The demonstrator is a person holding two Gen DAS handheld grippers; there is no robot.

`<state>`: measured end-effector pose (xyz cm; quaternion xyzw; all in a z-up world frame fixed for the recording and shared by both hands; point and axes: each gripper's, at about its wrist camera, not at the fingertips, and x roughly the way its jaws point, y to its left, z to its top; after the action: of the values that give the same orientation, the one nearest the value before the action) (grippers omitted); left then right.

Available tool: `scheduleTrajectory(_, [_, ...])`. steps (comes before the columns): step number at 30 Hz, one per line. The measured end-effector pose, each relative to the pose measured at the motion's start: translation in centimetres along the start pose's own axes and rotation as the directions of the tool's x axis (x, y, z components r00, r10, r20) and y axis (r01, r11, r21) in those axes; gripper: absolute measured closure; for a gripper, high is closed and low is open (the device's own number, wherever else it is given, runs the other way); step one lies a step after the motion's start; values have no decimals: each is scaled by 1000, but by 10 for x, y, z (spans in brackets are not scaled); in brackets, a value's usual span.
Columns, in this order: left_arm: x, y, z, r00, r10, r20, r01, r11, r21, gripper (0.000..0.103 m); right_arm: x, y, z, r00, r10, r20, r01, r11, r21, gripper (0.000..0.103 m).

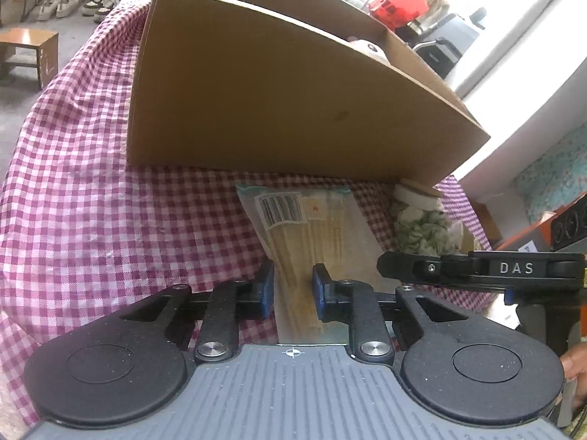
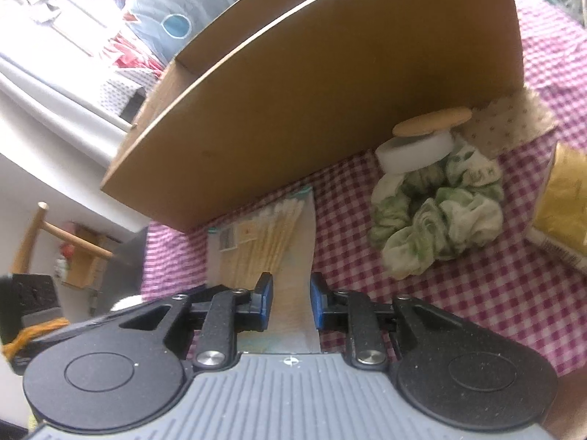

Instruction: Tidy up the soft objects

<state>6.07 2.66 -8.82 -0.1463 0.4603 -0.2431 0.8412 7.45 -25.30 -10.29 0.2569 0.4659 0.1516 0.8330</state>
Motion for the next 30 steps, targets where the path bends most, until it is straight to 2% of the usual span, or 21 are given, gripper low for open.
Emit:
scheduleTrajectory(3, [4, -4, 0, 1000, 0, 0, 0, 1000, 1, 83, 3, 2, 3, 999, -46, 0, 46, 999, -5, 76])
scheduleTrajectory(6, [6, -5, 1, 1000, -1, 2, 1, 1000, 5, 83, 5, 5, 4, 999, -43, -1, 43, 999, -13, 75])
scheduleTrajectory(12, [8, -4, 2, 1000, -13, 5, 13, 1000, -4, 84, 12, 5, 6, 1000, 15, -25, -15, 1000, 11, 73])
scheduleTrajectory(15, [7, 0, 1, 1000, -26, 10, 26, 1000, -15, 85, 9, -1, 6, 996, 83, -12, -83, 996, 46, 73])
scheduleTrajectory(17, [7, 3, 0, 999, -36, 14, 37, 999, -27, 85, 9, -3, 4, 996, 91, -10, -91, 995, 48, 73])
scheduleTrajectory(22, [1, 6, -2, 999, -37, 23, 38, 999, -36, 85, 6, -2, 1, 998, 69, 4, -69, 997, 35, 84])
scheduleTrajectory(30, [-29, 6, -2, 996, -74, 57, 77, 996, -54, 85, -17, 17, 1, 995, 95, 39, -94, 995, -33, 86])
